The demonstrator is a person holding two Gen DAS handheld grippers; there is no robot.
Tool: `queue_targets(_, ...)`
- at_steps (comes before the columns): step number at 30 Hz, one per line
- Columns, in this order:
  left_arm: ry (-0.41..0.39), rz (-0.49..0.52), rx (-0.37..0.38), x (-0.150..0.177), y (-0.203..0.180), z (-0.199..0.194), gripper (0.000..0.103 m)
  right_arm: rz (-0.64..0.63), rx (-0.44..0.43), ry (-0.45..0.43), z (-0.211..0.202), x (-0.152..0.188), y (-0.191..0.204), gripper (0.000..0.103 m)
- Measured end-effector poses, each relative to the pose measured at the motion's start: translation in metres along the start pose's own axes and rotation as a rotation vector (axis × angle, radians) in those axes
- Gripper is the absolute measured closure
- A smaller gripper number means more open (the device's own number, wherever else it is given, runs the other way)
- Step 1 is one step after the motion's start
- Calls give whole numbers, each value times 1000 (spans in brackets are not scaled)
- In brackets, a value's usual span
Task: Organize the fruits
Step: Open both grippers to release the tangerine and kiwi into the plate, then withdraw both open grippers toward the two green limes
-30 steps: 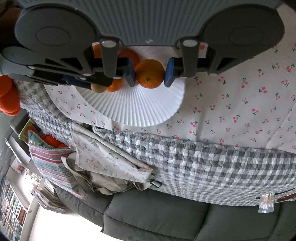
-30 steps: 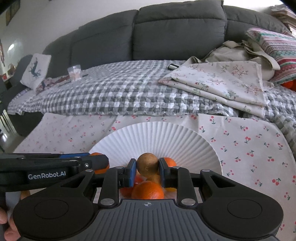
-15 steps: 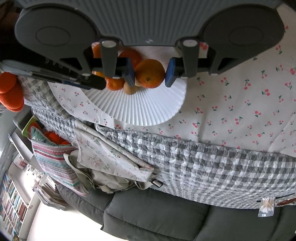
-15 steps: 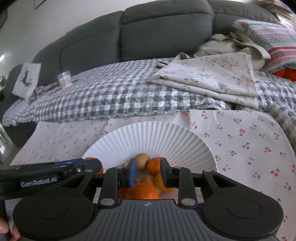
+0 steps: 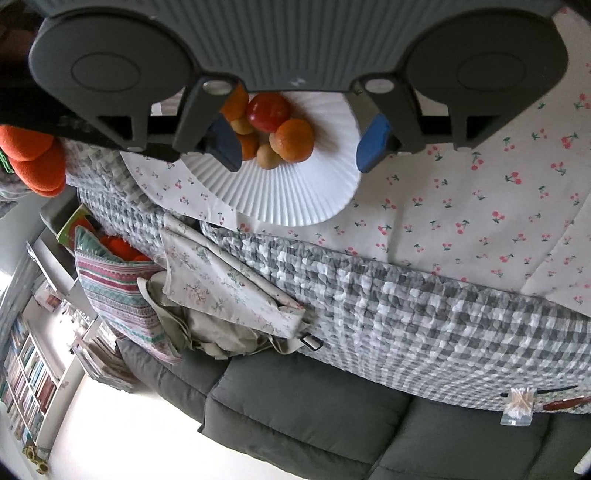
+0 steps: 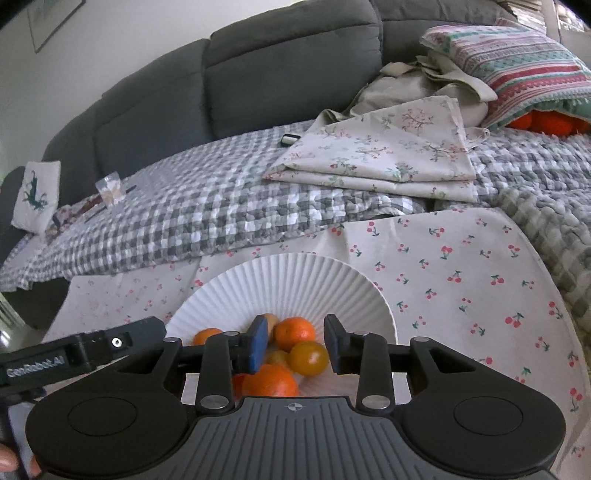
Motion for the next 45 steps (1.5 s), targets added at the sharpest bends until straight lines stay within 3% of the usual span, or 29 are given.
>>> queue_targets(5,-4,10,-1,1,-2,-15,35,13,-37,-29,-28,-2,3,59)
queue_targets(11,27,15,-12,10,0,-30,35,42,-40,17,-46,11,0,57)
queue_targets(16,53,52,-46,18,3,-40,35,50,-35,4,-60,15,-5,53)
queue_targets(22,163,125,-68,41,2,-46,31,47,-49,6,-74,25,-3,49)
queue_targets(28,209,117,-40,59,-3,-48,30,-7,-77,30,-85,47,8,47)
queue_targets(35,258,128,-51,66,2,-42,32,-91,-102,45,-93,69,25,45)
queue_targets(40,345,162,-94,76,16,-36,34,-138,-77,47,-90,76,29,45)
queue_targets(45,396,237,-50,89,6,-26,37,-157,-71,63,-85,81,33,45)
Point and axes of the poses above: each gripper's, at about its wrist camera, not at the fingertips, and z roughly the way its jaws point, y to its left, x to its underside, the point moved 9 cm from there along z, roughly the way its jaws point, and after that the axes turned 15 degrees about x, right-handed, at the moved point
